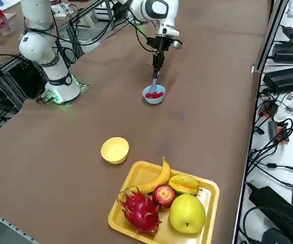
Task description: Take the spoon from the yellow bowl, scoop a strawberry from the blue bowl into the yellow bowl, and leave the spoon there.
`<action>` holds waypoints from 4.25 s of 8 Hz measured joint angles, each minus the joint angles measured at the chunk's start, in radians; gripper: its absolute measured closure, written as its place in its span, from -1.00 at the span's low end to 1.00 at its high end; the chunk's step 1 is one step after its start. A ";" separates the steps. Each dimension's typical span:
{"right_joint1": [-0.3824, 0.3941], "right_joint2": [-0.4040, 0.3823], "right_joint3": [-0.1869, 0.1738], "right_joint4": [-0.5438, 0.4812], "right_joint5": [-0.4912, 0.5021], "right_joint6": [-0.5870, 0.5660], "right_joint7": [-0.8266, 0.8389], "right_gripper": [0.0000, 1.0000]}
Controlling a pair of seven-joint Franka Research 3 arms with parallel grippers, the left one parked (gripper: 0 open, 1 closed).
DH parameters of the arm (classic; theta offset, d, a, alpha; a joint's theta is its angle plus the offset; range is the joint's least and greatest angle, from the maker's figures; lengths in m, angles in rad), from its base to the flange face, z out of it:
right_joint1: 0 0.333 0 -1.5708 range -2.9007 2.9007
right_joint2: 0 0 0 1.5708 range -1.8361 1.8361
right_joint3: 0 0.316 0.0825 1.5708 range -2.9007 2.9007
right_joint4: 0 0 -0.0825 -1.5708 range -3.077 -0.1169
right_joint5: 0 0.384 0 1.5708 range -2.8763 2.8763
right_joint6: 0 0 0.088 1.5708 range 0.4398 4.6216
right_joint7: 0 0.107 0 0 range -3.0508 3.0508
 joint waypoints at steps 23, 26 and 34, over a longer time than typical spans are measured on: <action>0.205 0.222 0.000 0.134 -0.234 -0.279 0.130 0.77; 0.214 0.236 0.000 0.140 -0.252 -0.303 0.131 0.77; 0.251 0.298 0.000 0.165 -0.310 -0.357 0.180 0.77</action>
